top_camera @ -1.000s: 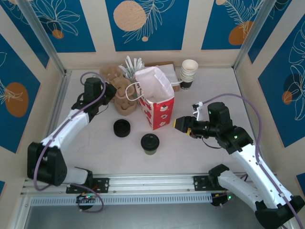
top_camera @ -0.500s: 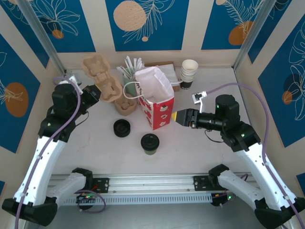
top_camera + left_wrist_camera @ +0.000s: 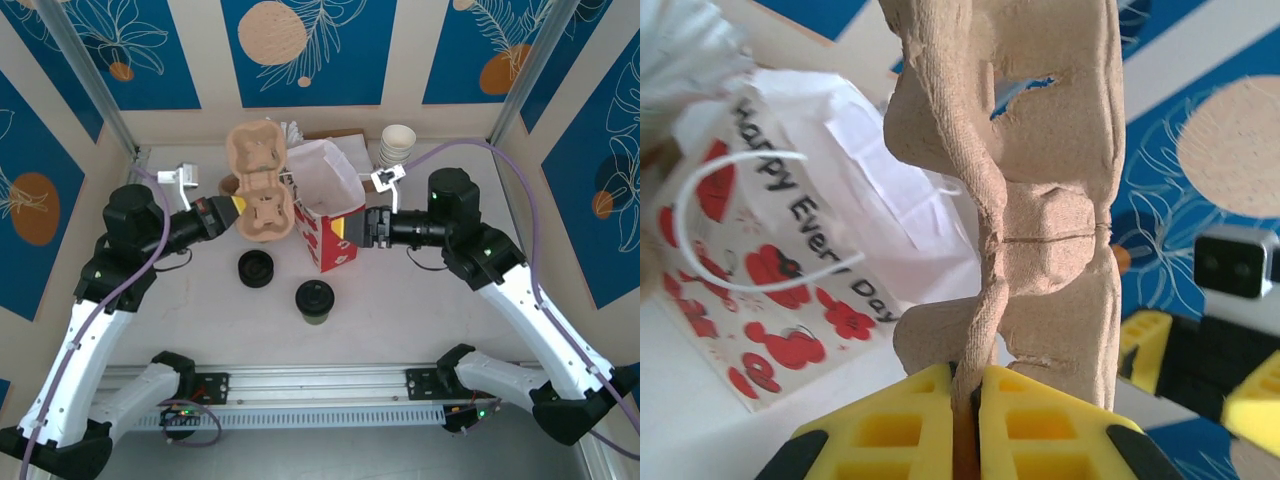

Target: Pack the takeout coffee

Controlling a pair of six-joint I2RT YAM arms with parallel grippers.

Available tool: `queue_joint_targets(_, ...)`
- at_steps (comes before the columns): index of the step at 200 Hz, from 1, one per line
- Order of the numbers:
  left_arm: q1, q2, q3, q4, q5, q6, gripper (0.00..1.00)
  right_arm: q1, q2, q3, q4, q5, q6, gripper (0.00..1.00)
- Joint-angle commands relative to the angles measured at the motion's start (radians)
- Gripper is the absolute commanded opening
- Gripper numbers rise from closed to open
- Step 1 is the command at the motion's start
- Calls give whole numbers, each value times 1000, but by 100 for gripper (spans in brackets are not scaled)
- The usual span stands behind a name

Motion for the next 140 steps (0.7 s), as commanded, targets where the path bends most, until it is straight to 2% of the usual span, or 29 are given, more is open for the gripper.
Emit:
queue_joint_targets(1,-38,-8,-14,51,47,-1,10,37,28,53,26,-6,-45,63)
queue_joint_targets(36,-92,6,-19,65,20,-2,10,64,68,67,43,19,-40,62)
queue_joint_targets(87,-155,45,3,72,-36,16,10,83,106,77,62,7,-34,48)
queue_joint_targets(109,-171,55,3,85,-41,13,10,90,107,67,74,10,-32,46)
queue_joint_targets(140,-200,76,32,61,-68,33,10,93,115,67,75,10,-38,30)
